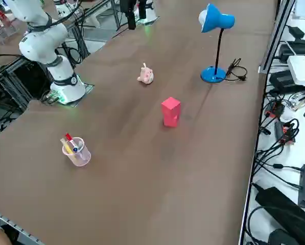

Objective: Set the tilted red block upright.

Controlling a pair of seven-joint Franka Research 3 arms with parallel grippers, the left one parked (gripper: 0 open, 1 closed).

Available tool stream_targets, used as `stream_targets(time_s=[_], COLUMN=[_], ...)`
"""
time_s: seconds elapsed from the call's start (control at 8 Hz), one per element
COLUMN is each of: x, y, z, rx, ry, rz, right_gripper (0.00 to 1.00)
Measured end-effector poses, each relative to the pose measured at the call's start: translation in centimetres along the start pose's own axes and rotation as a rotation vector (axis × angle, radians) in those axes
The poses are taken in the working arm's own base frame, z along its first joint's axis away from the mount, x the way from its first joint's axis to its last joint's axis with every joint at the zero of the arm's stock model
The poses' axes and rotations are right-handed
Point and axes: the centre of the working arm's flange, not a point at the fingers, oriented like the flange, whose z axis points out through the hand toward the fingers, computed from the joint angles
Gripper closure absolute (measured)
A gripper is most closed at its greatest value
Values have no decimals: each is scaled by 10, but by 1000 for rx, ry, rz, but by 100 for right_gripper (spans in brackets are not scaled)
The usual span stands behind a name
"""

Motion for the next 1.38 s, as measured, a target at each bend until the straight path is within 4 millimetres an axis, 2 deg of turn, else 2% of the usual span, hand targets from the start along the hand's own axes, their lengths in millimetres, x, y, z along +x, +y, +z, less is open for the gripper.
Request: stream_targets(time_s=[0.38,0.62,0.88,1.12,1.38], x=[1,13,40,68,86], y=[0,0,5,4,2], z=[1,18,53,95,135], rx=[0,-1,-4,-8,-5], ry=[-2,-25,-37,-42,-13], rz=[0,3,75,182,210], right_gripper=[0,0,0,0,1])
